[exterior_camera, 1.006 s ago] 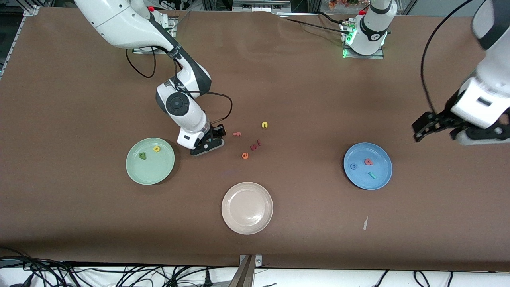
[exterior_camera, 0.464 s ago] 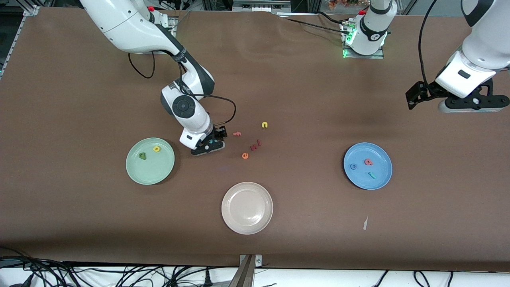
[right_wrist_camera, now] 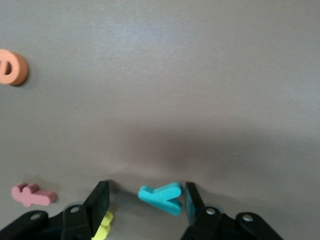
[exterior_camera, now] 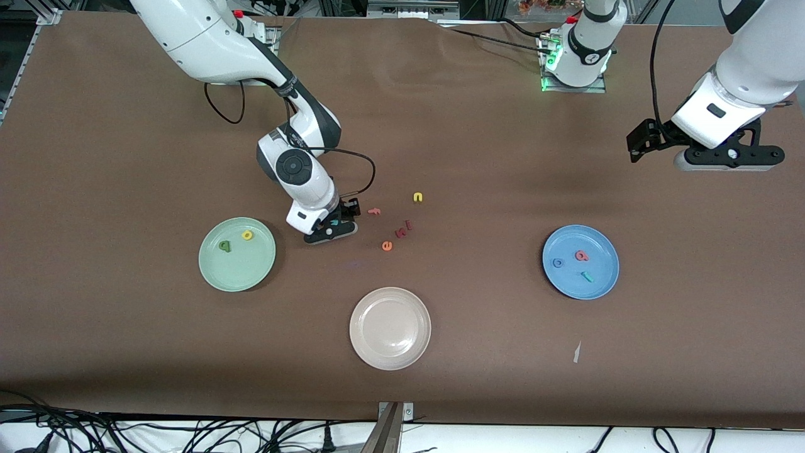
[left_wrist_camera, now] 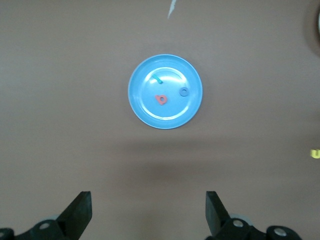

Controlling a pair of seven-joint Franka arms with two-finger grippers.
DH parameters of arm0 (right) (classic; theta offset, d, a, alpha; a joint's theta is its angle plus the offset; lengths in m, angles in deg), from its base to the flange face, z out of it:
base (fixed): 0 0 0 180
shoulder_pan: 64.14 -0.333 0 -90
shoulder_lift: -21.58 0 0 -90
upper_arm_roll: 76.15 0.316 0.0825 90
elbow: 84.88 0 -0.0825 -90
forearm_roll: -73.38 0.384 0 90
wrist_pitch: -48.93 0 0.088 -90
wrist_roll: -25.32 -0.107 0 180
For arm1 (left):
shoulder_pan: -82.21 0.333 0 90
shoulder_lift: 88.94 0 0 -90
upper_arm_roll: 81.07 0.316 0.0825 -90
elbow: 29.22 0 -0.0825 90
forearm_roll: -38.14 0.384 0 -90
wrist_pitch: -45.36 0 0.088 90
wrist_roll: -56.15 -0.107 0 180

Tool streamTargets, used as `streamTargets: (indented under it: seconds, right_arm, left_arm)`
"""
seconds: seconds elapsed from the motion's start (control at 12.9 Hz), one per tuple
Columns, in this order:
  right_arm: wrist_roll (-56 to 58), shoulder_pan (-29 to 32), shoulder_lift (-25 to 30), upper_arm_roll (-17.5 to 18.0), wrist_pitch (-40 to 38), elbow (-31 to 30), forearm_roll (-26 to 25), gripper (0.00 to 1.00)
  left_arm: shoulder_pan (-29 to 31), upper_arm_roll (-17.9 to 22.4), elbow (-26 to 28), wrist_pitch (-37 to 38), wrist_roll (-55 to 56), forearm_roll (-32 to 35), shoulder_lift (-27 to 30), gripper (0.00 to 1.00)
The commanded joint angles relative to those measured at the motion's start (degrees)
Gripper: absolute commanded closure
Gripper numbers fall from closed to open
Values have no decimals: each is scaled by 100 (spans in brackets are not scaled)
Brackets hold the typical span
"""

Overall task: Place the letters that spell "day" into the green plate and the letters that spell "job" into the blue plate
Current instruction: 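Grasp the cyan y with the right gripper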

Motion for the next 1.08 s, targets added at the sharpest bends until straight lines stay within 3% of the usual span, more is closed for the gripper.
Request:
streamTargets:
  seconds: [0.0,0.39,0.62,0.85,1.01]
  right_arm:
    - [-9,-58,-102,-116,338,-118,-117,43]
    - [-9,-58,-102,-168,410,-180,-187,53]
    - [26,-58,-93,-168,384,-180,-196,66]
    - [272,-23,73,-221,305,-180,-187,68]
    - [447,108,327,-221,-229,-119,-126,68]
  left_arm:
    - [15,35,-200,151,-34,-184,-120,0]
    - [32,35,-533,177,-43,-175,-296,0]
    - [59,35,-604,291,-52,-175,-287,0]
    - [111,35,-657,379,-69,-166,-279,0]
    - [111,35,-718,379,-78,-175,-287,0]
